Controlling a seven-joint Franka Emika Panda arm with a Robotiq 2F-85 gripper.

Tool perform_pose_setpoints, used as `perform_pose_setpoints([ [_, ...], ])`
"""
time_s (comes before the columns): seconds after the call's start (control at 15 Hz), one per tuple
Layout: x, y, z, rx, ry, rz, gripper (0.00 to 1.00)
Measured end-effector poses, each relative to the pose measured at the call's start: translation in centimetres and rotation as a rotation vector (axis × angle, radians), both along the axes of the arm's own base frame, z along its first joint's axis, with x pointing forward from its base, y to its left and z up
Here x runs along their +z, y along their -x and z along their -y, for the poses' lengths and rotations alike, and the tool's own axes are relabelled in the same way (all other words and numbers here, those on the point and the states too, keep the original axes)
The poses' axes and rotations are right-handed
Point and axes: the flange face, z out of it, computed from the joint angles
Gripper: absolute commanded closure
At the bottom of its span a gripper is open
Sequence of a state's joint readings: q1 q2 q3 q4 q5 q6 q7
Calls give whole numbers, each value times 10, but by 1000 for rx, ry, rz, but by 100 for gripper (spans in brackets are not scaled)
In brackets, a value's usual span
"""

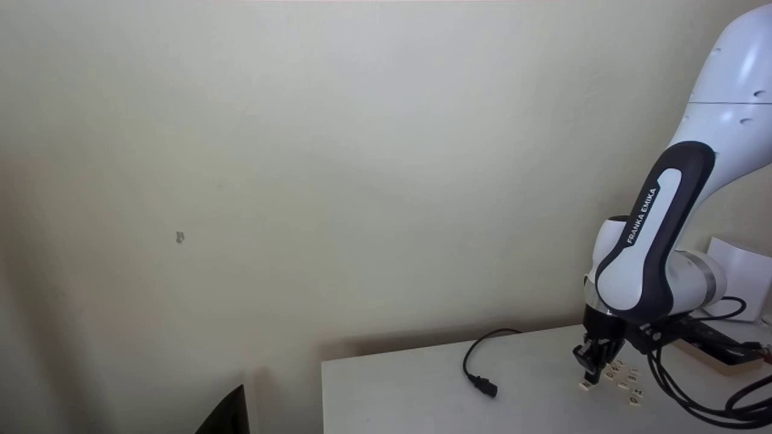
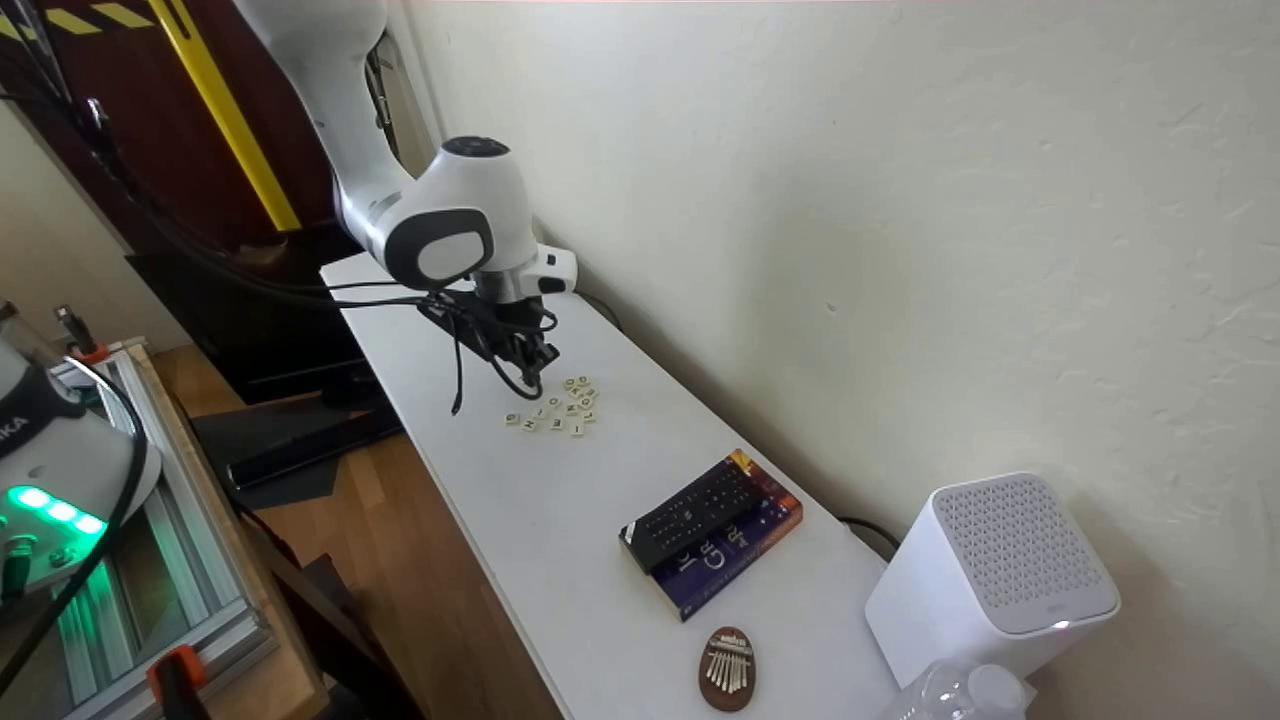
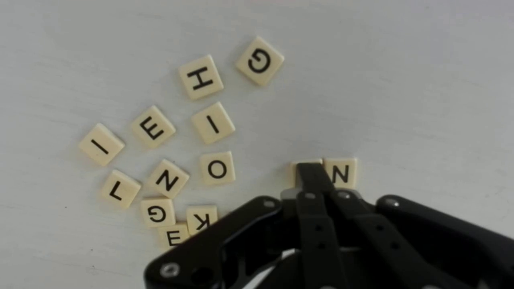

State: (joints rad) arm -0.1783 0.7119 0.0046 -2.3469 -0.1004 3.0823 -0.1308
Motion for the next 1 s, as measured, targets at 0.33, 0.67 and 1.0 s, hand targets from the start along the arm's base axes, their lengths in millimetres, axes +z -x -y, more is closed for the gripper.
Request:
perform_pose_setpoints([
  [0.33,0,0,0,-1,0,0,100],
  [0.67,0,1,2,-10,-5,7,100],
  [1.0,9,2,12,-37,-8,72,100],
])
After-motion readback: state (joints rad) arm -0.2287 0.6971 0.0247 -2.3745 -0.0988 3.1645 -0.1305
